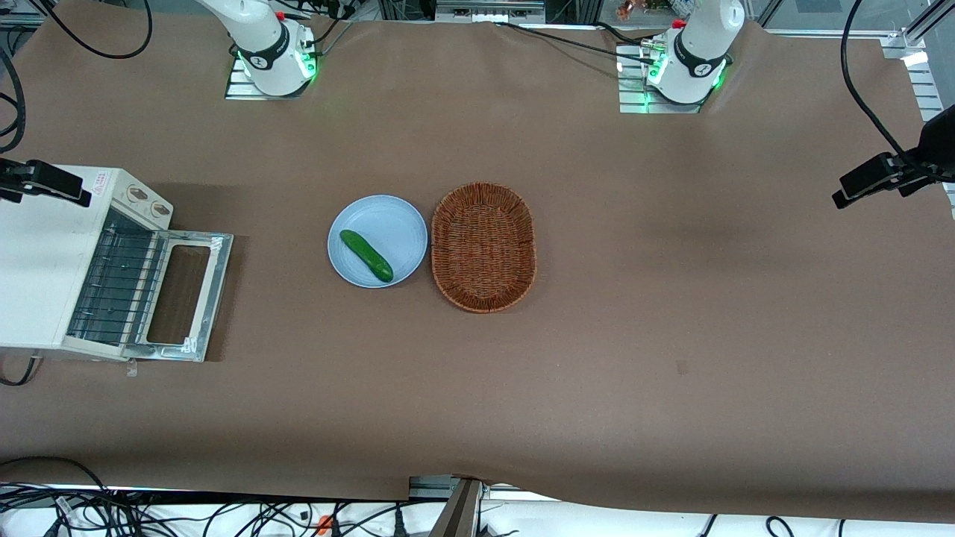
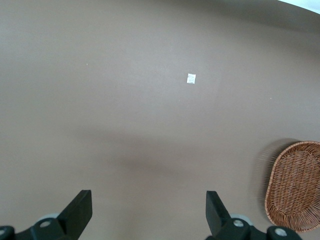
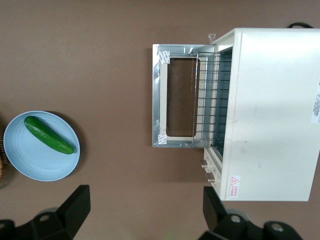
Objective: Open oven door with right arm only
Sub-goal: 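Release the door and raise the right gripper away from the oven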
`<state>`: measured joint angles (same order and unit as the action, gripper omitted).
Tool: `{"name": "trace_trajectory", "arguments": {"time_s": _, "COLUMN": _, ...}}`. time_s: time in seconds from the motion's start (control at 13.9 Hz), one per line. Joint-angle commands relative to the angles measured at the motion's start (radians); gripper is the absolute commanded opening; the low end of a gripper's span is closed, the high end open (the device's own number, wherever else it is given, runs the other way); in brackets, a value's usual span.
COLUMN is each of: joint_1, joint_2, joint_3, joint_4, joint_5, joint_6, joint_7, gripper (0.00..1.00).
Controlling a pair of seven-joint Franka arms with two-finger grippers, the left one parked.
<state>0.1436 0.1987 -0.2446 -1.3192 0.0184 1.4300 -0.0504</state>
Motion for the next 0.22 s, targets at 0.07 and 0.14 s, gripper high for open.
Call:
{"name": "trace_trajectory", "arguments": {"time_s": 0.07, "joint_1": 0.001, "joint_2": -0.018, "joint_3": 0.001, "joint_4": -0.003, "joint_5": -0.012, "joint_6": 0.000, "joint_7": -0.002, "gripper": 1.00}}
{"name": "trace_trajectory", "arguments": {"time_s": 0.14, "joint_1": 0.002, "joint_2": -0.018, "joint_3": 0.002, "joint_4": -0.003, "joint_5": -0.011, "joint_6": -0.002, "joint_7": -0.002, "gripper": 1.00}}
